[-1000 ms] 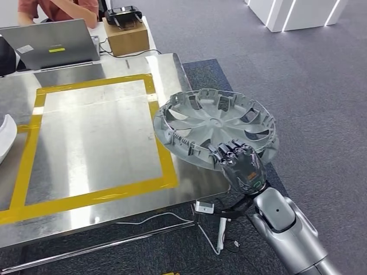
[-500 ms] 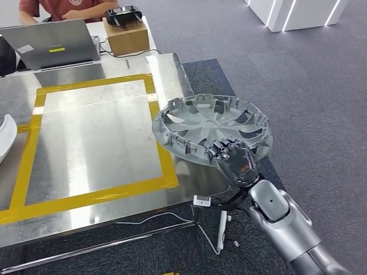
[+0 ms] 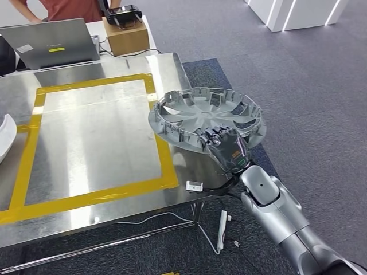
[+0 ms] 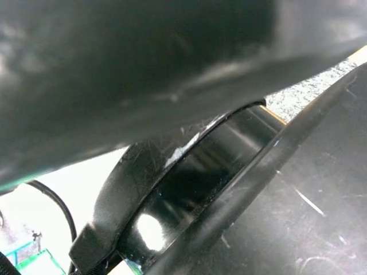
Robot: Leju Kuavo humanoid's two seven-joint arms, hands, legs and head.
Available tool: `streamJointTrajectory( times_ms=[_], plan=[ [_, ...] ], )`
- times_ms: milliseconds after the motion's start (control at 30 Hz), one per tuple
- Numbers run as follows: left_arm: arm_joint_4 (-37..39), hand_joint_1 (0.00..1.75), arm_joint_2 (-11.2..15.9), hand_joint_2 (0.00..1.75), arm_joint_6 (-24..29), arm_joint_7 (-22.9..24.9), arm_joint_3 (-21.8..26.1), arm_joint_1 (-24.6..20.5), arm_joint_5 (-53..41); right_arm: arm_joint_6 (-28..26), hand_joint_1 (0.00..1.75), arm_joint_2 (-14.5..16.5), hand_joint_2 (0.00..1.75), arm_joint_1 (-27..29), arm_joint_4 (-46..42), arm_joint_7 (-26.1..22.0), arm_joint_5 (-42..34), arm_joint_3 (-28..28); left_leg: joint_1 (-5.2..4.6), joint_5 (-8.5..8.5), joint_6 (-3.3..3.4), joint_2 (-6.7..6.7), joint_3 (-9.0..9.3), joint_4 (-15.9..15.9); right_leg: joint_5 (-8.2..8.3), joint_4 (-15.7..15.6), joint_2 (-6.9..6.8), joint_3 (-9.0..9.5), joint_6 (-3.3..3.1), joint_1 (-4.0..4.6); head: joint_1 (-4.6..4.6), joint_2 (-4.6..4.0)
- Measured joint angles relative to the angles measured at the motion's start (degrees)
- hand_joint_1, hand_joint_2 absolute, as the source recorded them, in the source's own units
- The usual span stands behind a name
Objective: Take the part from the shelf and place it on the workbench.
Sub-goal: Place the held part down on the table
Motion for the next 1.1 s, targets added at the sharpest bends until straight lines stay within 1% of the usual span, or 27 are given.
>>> streamJointTrajectory(
  times_ms=[200,367,467,700,867,1100],
  plan=[
    [0.0,0.0,0.0,0.0,-0.67,0.07,-0.41,-0.19,-0.38,0.0,1.75,3.19,1.75,-1.98,1.09,-1.32,-0.87,1.66,0.01,0.0,0.0,0.01,0.0,0.0,0.0,0.01,0.02,-0.02,0.0,0.01,-0.01,0.01],
    [0.0,0.0,0.0,0.0,-0.83,0.1,-1.33,-0.32,-1.01,-0.01,1.75,6.32,1.75,-3.76,1.24,-2.51,-4.2,5.09,0.03,0.01,-0.01,0.01,0.0,0.0,0.0,0.04,0.02,-0.04,-0.01,0.02,-0.01,0.01],
    [0.0,0.0,0.0,0.0,-0.83,0.24,-1.65,-0.35,-1.14,-0.01,1.75,7.69,1.75,-4.38,1.26,-2.54,-4.94,6.99,0.04,0.01,-0.01,0.0,-0.01,0.0,-0.01,0.04,-0.01,-0.04,-0.02,0.03,-0.02,0.01],
    [0.0,0.0,0.0,0.0,-0.85,0.31,-1.91,-0.37,-1.29,0.0,1.75,8.68,1.75,-5.0,1.45,-3.13,-6.53,9.22,0.02,0.0,-0.01,0.0,-0.03,0.0,-0.01,0.03,0.02,-0.04,-0.02,0.01,0.01,0.01],
    [0.0,0.0,0.02,0.0,-1.19,0.4,-2.87,-0.53,-2.01,0.04,1.75,10.09,1.75,-6.43,2.39,-3.52,-8.43,12.36,0.02,0.01,-0.01,0.01,-0.02,0.0,0.0,0.03,0.02,-0.05,-0.01,0.01,0.0,0.02],
    [0.0,0.0,0.0,0.0,-1.49,0.96,-4.16,-0.7,-2.37,1.07,1.75,11.72,1.75,-8.08,3.84,-4.99,-14.13,16.82,0.06,0.01,-0.01,0.01,-0.02,0.0,0.0,0.04,0.03,-0.06,-0.02,0.04,-0.01,0.01]
  ],
)
